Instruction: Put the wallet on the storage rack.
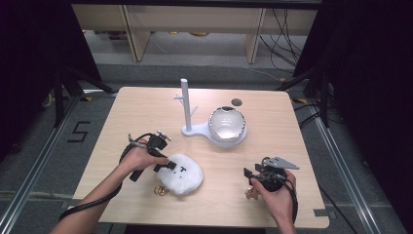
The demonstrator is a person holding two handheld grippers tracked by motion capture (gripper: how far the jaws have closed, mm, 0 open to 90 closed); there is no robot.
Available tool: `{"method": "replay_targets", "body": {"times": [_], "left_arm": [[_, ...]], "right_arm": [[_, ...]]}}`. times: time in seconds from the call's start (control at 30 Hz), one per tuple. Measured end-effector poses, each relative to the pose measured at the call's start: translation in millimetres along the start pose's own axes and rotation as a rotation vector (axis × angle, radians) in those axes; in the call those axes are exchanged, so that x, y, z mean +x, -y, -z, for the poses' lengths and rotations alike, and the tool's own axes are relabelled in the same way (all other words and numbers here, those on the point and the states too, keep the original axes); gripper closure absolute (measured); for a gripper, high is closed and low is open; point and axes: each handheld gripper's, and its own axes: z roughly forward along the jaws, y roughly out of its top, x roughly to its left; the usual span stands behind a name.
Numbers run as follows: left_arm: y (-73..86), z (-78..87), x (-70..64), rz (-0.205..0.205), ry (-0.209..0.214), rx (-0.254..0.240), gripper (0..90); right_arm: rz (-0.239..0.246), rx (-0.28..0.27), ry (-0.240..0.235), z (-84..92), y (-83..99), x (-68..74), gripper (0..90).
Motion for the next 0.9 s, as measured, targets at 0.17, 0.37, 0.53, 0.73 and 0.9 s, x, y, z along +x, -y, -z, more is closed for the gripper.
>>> {"method": "replay_targets", "body": {"times": [0.17, 0.37, 0.53, 0.73, 0.9], "left_arm": [[-0.4, -0.6, -5.6, -0.014, -0.019, 0.014, 57.1], [5.4, 3.6, -11.9, -0.074, -0.034, -0.009, 76.3], [13.2, 8.6, -14.2, -0.114, -0.039, -0.042, 79.1], [35.0, 28.6, -11.0, -0.097, 0.005, -0.165, 79.6], [55.3, 45.0, -19.5, -0.072, 0.005, -0.361, 80.1]], "right_arm": [[-0.01, 0.003, -0.006, 0.5, -0.2, 4.6, 48.2], [0.015, -0.009, -0.021, 0.9, -1.3, 5.4, 48.2], [0.024, 0.0, -0.032, 2.3, -2.2, 8.7, 48.2], [0.032, -0.032, -0.052, 3.3, -4.3, 14.3, 47.9], [0.027, -0.053, -0.059, 4.3, -5.8, 19.8, 47.9]]}}
